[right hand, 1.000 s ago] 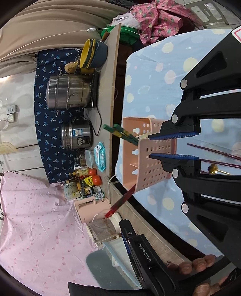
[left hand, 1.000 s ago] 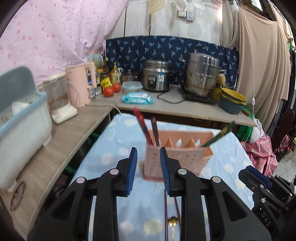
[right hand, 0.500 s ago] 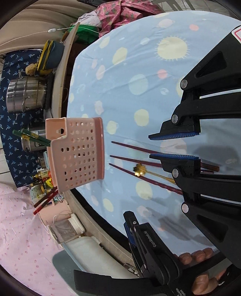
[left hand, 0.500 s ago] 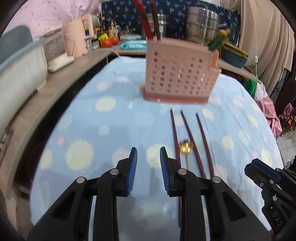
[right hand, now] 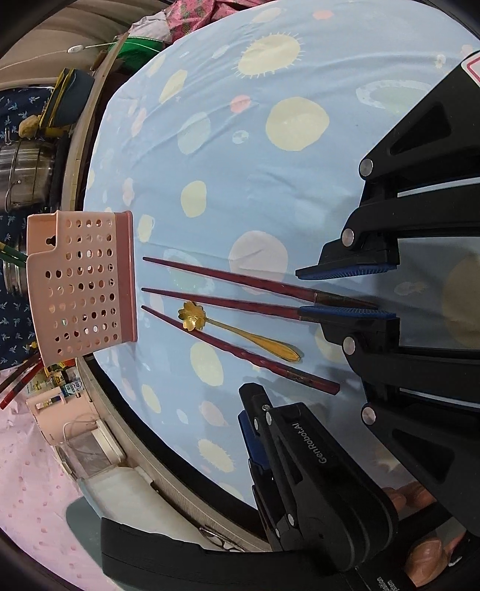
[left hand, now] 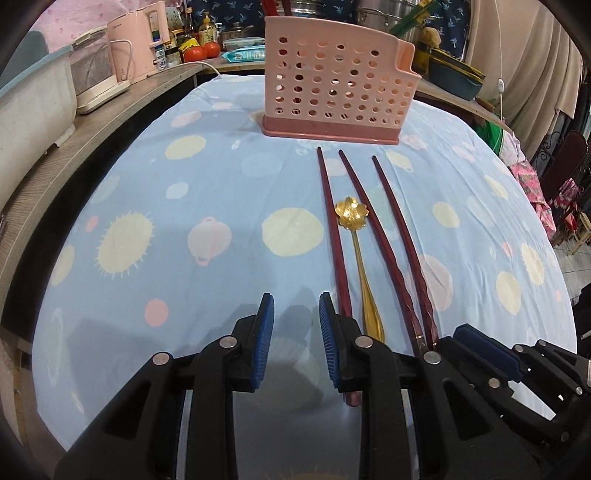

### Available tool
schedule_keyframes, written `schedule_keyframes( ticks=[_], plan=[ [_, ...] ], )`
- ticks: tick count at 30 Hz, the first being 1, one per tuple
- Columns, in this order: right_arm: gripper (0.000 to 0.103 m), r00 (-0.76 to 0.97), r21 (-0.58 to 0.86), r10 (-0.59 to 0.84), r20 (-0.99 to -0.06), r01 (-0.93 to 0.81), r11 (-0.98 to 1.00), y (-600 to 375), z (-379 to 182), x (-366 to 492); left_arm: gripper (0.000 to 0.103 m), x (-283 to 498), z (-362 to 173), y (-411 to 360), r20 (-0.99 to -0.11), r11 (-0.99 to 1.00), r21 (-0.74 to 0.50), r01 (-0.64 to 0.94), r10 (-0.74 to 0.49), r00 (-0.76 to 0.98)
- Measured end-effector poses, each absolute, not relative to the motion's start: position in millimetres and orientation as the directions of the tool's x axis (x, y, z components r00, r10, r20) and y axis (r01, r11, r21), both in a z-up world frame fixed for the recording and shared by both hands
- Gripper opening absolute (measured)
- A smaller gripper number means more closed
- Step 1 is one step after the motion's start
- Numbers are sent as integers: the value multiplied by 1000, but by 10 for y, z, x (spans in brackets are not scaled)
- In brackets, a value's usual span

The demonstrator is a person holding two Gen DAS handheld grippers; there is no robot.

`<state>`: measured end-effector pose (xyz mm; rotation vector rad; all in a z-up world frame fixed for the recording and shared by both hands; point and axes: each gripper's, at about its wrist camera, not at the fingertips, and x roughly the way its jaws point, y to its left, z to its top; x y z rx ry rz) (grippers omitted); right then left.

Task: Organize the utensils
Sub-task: 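Grasp a dark red chopstick with the right tool while the left tool grasps another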

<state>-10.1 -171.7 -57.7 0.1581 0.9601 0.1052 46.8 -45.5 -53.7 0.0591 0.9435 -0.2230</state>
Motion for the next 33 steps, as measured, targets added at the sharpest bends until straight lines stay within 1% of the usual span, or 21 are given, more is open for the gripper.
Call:
schedule_keyframes(
  ticks=[12, 17, 33],
  plan=[
    [15, 546, 168, 147, -825, -12, 986, -1700, -680, -133, 24, 421, -609, -457, -819, 975, -42, 220, -160, 551],
    [13, 549, 158, 139, -824, -12, 987, -1712, -696, -174, 24, 398, -614, -452, -818, 974, -42, 223, -162, 552],
    [11, 550, 167, 145, -823, -10, 986, -1738, -703, -194, 24, 293, -600, -524, -812, 961, -52, 270, -199, 549]
  ],
)
